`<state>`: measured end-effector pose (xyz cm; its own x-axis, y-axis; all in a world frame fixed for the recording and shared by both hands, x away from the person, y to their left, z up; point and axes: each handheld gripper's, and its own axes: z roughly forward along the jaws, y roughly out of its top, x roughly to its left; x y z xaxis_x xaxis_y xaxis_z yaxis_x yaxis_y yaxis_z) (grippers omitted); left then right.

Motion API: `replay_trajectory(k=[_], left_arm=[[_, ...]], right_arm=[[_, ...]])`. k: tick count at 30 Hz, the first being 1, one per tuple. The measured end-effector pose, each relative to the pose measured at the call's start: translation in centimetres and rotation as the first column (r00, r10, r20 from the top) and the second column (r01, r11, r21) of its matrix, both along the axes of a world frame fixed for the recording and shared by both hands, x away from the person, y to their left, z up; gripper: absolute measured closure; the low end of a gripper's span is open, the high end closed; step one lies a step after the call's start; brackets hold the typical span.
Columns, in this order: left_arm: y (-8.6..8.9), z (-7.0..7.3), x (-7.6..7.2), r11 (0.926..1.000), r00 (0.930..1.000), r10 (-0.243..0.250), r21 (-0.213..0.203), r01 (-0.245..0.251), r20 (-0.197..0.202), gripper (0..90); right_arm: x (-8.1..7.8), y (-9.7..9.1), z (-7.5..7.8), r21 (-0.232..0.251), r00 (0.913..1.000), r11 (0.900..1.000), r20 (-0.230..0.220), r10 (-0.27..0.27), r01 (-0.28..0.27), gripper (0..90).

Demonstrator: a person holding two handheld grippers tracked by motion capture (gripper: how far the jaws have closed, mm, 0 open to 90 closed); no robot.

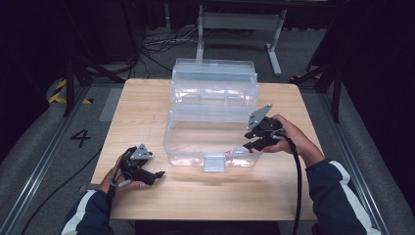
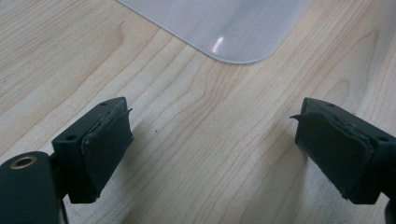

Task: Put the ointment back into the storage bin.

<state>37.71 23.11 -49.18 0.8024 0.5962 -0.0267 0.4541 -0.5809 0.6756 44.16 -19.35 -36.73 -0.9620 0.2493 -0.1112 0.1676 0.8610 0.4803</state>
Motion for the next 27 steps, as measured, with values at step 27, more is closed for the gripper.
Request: replay_trajectory(k=[27], left_arm=[[-1.0, 2.8, -1.4, 0.9998, 0.9986, 0.015, 0.012, -0.016, 0.051, 19.4]], right_arm=[[-2.1, -5.1, 2.0, 0.272, 0.9752, 0.9599, 0.185, -0.121, 0.068, 50.0]])
